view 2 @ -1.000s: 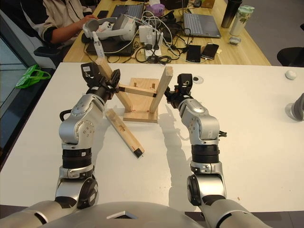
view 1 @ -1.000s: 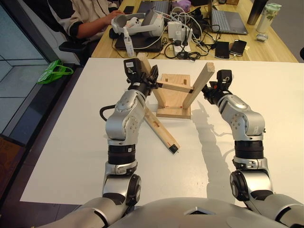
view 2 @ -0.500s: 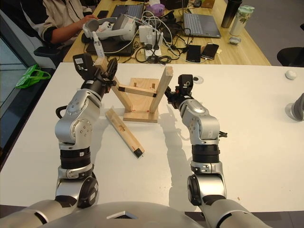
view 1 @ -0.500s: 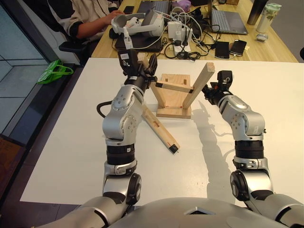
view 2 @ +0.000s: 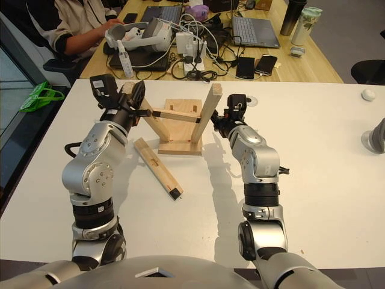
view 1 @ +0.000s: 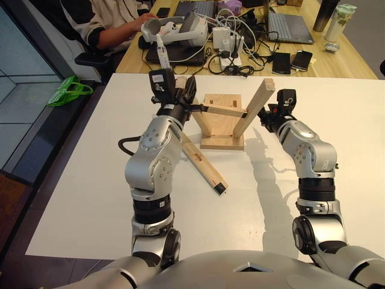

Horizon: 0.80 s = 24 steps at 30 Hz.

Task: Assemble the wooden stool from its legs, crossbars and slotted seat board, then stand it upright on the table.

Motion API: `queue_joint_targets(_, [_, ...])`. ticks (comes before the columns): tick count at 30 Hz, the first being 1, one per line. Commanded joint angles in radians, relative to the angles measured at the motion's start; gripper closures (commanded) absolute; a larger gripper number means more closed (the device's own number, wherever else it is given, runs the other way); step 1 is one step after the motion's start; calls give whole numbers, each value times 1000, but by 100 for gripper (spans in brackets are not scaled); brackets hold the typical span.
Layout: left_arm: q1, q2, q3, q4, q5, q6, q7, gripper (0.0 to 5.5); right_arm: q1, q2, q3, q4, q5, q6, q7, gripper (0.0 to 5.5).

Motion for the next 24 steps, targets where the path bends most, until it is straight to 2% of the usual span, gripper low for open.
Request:
queue_joint_targets(1, [-15, 7, 2, 35, 10, 13, 2, 446, -8, 0, 0, -6, -7, -2, -6, 299])
queue_joint_targets(15, [-61, 45, -47, 84, 25, 124, -16, 448, 1, 14, 12, -10, -19, -12, -6, 299])
queue_joint_targets(24, [29, 34, -75, 10, 15, 144, -17, 448, 1, 2, 11, -15, -25, -10, 0, 299])
